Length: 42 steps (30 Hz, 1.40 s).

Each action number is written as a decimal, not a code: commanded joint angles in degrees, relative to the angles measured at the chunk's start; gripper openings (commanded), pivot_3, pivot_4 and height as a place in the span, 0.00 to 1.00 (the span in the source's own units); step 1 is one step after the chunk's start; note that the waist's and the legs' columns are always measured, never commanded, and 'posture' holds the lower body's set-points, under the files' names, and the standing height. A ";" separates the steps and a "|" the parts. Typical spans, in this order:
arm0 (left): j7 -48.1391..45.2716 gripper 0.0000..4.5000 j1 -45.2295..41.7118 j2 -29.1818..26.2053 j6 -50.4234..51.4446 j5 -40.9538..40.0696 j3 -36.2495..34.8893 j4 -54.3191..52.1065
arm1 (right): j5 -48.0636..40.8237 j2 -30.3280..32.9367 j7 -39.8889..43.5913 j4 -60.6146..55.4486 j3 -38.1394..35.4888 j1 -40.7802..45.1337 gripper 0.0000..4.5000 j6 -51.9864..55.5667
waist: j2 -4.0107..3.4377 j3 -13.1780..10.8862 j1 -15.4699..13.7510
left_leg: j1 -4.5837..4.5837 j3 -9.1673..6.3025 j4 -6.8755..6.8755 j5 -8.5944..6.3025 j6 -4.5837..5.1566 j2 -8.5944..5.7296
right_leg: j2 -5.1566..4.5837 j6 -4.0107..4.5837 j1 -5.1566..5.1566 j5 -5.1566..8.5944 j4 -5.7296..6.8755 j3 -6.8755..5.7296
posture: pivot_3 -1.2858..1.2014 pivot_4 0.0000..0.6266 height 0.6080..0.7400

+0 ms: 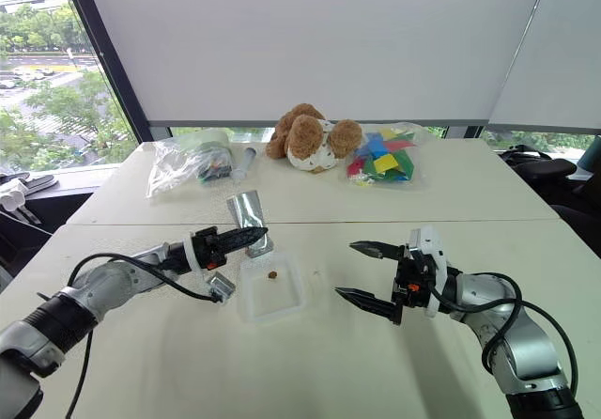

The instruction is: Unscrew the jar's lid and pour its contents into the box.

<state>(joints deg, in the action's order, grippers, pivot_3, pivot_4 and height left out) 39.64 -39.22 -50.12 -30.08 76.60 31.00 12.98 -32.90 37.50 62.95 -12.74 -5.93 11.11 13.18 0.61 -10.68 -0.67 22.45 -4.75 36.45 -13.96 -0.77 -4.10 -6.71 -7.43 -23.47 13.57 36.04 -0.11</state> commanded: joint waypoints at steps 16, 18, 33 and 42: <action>-54.85 0.49 30.28 12.61 37.42 -108.85 -44.89 -19.17 | 1.74 -9.17 7.19 8.24 2.02 7.73 0.99 -17.93 | -0.05 0.02 1.44 | -0.04 -0.04 0.17 -0.01 0.01 0.01 | 0.01 0.05 0.03 0.00 0.07 0.03 | 0.52 0.24 1.00; -56.30 0.49 32.31 14.48 39.11 -111.97 -48.92 -17.91 | 1.89 -10.07 7.02 8.98 2.44 8.48 0.99 -18.67 | -0.03 0.02 1.36 | -0.04 -0.06 0.19 -0.01 0.00 0.02 | 0.02 0.05 0.03 0.00 0.09 0.03 | 0.52 0.24 1.00; -56.53 0.49 29.83 22.55 21.40 -100.26 -56.08 5.93 | 3.51 -12.70 7.61 13.19 5.62 12.05 0.99 -20.52 | 0.04 0.07 1.12 | -0.04 -0.09 0.33 -0.02 -0.02 -0.01 | 0.02 0.08 0.11 -0.02 0.07 0.01 | 0.52 0.24 1.00; -58.25 0.89 31.44 23.94 19.15 -99.85 -56.51 5.44 | 3.40 -11.66 7.66 12.50 5.19 12.04 1.00 -19.87 | 0.03 0.07 1.19 | -0.04 -0.08 0.32 -0.03 -0.02 -0.01 | 0.01 0.08 0.11 -0.02 0.07 0.01 | 0.52 0.24 1.00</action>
<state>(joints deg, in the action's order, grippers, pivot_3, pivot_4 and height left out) -18.39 -8.26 -25.93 -10.47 -23.10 -24.21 19.81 -29.35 25.26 70.66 1.28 -0.16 22.29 -6.58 0.64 -10.61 0.51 22.41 -4.83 36.78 -13.99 -0.79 -4.11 -6.70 -7.34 -23.37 13.56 36.10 -0.10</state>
